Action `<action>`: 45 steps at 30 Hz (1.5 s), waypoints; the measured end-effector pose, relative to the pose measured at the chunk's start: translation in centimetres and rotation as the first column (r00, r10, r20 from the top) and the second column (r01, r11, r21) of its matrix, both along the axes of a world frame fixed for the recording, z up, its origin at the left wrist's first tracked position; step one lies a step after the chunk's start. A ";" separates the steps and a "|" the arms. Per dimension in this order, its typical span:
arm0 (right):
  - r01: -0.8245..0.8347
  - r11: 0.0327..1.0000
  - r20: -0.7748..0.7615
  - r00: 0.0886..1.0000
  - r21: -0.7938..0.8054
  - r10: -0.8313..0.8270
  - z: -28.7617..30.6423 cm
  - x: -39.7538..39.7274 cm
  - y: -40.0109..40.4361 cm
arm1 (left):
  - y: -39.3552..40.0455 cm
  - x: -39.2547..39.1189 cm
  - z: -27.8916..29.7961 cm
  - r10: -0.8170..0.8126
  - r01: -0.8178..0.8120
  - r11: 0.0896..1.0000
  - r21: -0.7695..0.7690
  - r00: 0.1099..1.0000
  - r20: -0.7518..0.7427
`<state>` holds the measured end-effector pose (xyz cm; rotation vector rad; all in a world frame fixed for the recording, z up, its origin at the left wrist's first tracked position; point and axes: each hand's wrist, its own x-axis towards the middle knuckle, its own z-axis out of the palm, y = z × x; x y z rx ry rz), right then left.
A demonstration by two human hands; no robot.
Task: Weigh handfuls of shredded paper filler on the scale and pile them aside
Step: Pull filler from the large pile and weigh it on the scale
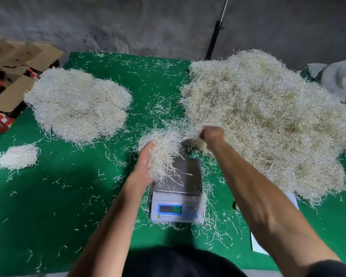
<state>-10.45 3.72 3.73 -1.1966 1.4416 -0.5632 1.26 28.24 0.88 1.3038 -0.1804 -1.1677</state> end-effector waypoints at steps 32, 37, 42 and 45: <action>-0.548 0.822 -0.442 0.782 -0.155 0.438 -5.4 -6.0 8.4 | -2.8 0.5 -4.5 -0.316 0.172 0.940 0.294 0.762 0.566; -0.144 0.963 -0.210 0.973 -0.228 0.096 -8.0 -10.1 8.9 | -0.4 1.9 -6.1 -0.194 0.105 0.977 0.185 0.798 0.571; -0.555 0.811 -0.502 0.763 -0.185 0.408 -14.0 -15.3 12.8 | 3.8 1.8 -11.7 -0.357 -0.021 0.901 0.434 0.531 0.769; -0.673 0.703 -0.652 0.642 -0.227 0.404 -16.9 -16.7 14.8 | 7.0 1.0 -15.5 -0.631 0.003 0.759 0.651 0.247 0.735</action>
